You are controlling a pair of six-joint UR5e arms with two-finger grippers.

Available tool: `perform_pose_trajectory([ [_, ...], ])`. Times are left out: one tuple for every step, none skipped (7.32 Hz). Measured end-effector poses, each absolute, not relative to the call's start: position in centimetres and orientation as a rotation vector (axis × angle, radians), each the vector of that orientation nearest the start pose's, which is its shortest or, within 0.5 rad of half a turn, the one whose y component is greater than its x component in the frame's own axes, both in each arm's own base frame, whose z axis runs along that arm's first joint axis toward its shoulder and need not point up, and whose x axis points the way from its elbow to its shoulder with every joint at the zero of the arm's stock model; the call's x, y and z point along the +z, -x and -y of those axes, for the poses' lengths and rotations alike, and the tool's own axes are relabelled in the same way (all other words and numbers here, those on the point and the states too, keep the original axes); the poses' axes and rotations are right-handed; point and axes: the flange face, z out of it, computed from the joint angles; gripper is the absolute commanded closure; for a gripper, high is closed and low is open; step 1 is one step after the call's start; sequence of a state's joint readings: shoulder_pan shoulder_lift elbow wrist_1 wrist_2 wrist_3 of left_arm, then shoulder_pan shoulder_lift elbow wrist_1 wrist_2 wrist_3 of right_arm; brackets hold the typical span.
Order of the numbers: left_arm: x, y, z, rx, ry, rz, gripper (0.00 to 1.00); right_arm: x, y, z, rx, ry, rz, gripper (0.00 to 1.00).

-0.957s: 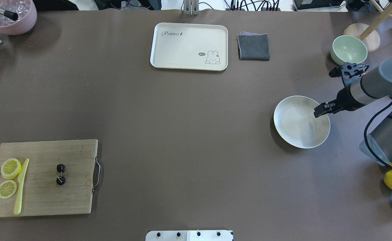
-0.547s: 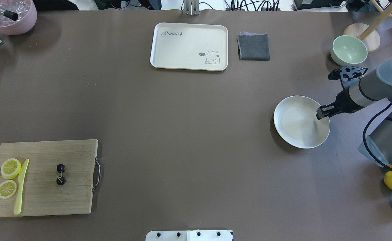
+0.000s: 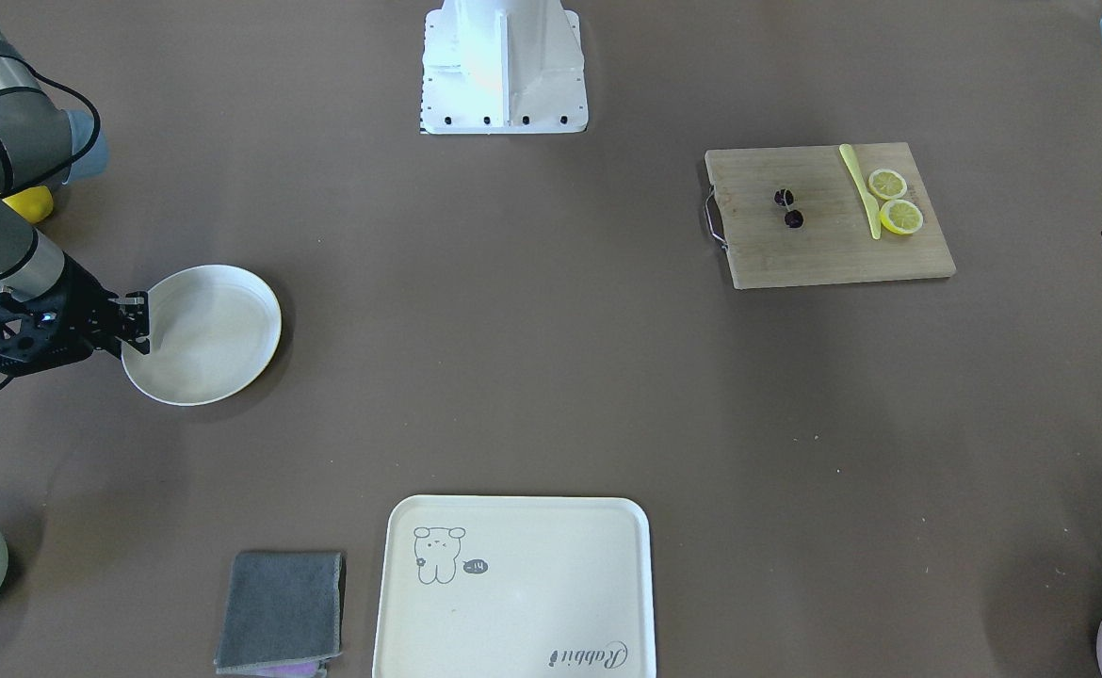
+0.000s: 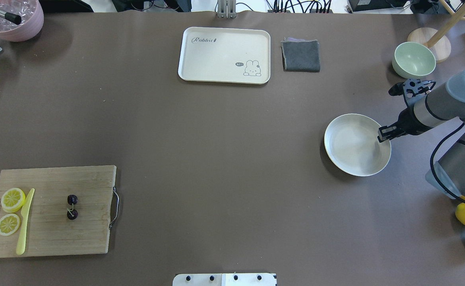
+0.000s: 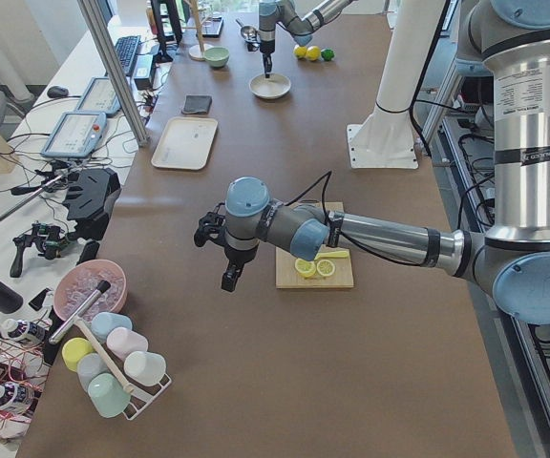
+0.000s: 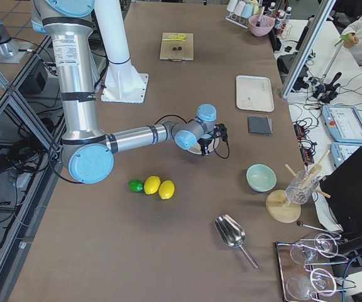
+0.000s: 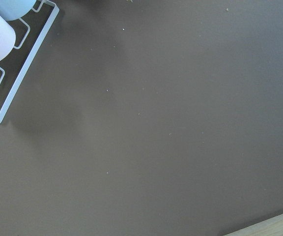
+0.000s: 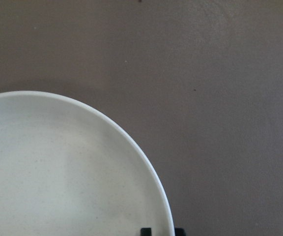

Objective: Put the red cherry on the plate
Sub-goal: 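Drag the white plate with the right gripper toward the table center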

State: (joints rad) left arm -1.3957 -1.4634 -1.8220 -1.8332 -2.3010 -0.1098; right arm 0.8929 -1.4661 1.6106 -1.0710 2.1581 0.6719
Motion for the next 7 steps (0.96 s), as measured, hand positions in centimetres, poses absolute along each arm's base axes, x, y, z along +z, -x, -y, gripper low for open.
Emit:
perform_pose_trajectory([
  [55.7,-1.5,46.8,0.210,-0.282,-0.769,0.03,53.4,29.2,48.7,-0.196,-0.132,0.836,1.00],
  [55.6,-1.5,46.8,0.210,-0.284,-0.770,0.03,53.3,29.3,48.6,-0.200,-0.126,0.845,1.00],
  [55.4,-1.5,46.8,0.211,-0.287,-0.771,0.03,53.1,29.3,48.5,-0.204,-0.120,0.855,1.00],
  [55.4,-1.5,46.8,0.210,-0.287,-0.771,0.03,52.6,29.3,48.6,-0.204,-0.116,0.870,1.00],
  [55.4,-1.5,46.8,0.209,-0.285,-0.771,0.03,52.0,29.1,48.8,-0.201,-0.113,0.887,1.00],
  [55.4,-1.7,46.7,0.210,-0.273,-0.796,0.03,51.2,29.0,49.2,-0.199,-0.113,0.908,1.00],
  [55.2,-2.0,46.6,0.194,-0.249,-0.847,0.03,49.8,29.1,49.8,-0.188,-0.113,0.933,1.00],
])
